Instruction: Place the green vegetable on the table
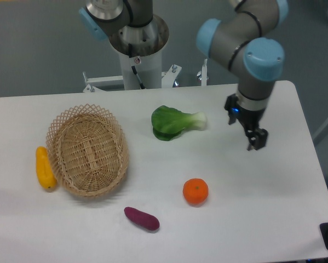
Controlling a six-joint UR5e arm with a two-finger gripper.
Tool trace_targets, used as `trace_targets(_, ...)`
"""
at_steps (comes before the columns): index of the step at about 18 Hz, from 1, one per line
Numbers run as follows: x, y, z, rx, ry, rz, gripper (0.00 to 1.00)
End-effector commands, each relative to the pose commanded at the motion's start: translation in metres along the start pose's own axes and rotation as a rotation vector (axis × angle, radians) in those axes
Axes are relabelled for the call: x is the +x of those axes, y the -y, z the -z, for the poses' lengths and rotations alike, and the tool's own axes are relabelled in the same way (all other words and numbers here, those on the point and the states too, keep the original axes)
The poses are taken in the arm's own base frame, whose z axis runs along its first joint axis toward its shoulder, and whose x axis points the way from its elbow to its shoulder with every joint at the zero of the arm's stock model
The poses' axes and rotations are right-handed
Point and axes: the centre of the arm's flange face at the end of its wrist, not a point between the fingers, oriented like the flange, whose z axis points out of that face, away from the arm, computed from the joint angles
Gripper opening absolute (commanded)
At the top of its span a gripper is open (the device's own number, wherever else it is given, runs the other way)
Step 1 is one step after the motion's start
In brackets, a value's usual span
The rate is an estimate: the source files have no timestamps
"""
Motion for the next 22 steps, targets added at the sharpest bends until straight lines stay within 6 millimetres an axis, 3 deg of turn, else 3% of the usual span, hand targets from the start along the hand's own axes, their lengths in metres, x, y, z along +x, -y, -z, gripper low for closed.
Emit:
trace_targets(8, -0.048, -0.007, -0.015, -0.001, 0.026, 0.153, 1.00)
trace_targets(13, -0.058, -0.010, -0.017, -0.002, 0.020, 0.157, 1.00)
trace_targets(22, -0.058, -0.010, -0.018, -0.006, 0.013, 0.175, 1.00)
